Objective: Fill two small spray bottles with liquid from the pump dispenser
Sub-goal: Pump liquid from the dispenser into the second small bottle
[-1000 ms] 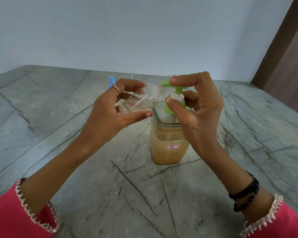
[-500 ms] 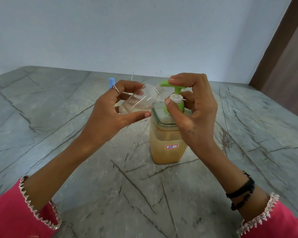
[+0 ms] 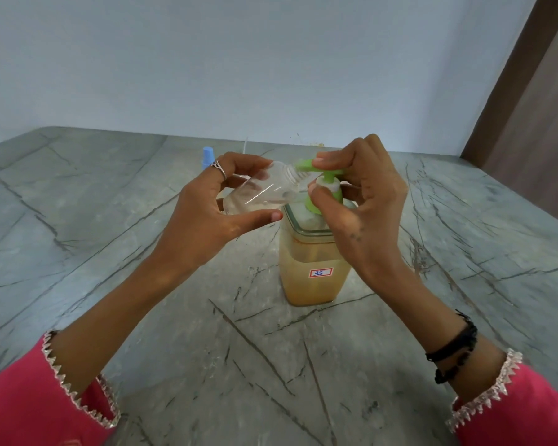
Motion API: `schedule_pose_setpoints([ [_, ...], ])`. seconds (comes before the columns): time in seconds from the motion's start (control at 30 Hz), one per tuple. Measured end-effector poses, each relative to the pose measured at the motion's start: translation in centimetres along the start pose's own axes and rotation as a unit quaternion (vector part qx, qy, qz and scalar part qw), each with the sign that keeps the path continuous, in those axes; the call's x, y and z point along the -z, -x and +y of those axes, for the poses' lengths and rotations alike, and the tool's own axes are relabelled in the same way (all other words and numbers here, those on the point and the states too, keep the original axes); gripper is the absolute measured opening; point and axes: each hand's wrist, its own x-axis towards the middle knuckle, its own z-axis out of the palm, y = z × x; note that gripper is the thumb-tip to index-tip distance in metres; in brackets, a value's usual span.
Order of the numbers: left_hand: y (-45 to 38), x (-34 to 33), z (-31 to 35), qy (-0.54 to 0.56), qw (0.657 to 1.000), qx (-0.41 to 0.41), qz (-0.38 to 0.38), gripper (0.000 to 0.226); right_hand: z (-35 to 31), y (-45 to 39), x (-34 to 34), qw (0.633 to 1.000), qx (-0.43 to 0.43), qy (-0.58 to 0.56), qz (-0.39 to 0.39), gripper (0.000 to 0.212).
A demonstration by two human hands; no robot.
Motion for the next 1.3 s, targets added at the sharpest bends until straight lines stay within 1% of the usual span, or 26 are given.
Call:
schedule_pose_setpoints([
  [0.2,0.01,0.04,0.25,0.003,1.000,-0.007,0.003,0.047,0.13,0.30,0.08,1.000,0.017,0.018,-0.013,0.037],
  [0.4,0.01,0.10,0.22,-0.004,1.000,-0.008,0.001,0.047,0.01,0.00,0.06,1.000,0.012,0.012,0.016,0.036],
  [0.43,0.00,0.11,0.17,-0.008,1.000,-0.007,-0.002,0.047,0.04,-0.12,0.07,1.000,0.009,0.013,0.017,0.035],
  [0.57,-0.03,0.19,0.16,-0.017,1.000,-0.003,-0.009,0.048,0.34,-0.34,0.13,1.000,0.005,0.016,0.003,0.019],
  [0.77,0.00,0.09,0.15,-0.008,1.000,0.005,-0.006,0.048,0.45,0.10,0.14,0.999,0.031,0.020,-0.010,0.033],
  [1.0,-0.12,0.19,0.18,-0.006,1.000,0.001,0.000,0.047,0.48,0.23,0.21,0.999,0.047,0.026,-0.009,0.037],
  [1.13,-0.07,0.14,0.10,-0.007,1.000,0.002,0.001,0.050,0.25,-0.12,0.21,0.999,0.032,0.016,0.004,0.035],
  [1.23,-0.04,0.02,0.11,-0.019,1.000,-0.003,-0.004,0.048,0.16,-0.39,0.25,1.000,0.018,0.019,-0.001,0.027],
  [1.3,-0.01,0.01,0.07,-0.019,1.000,0.003,-0.003,0.047,0.18,-0.45,0.26,1.000,0.020,0.021,-0.004,0.029],
])
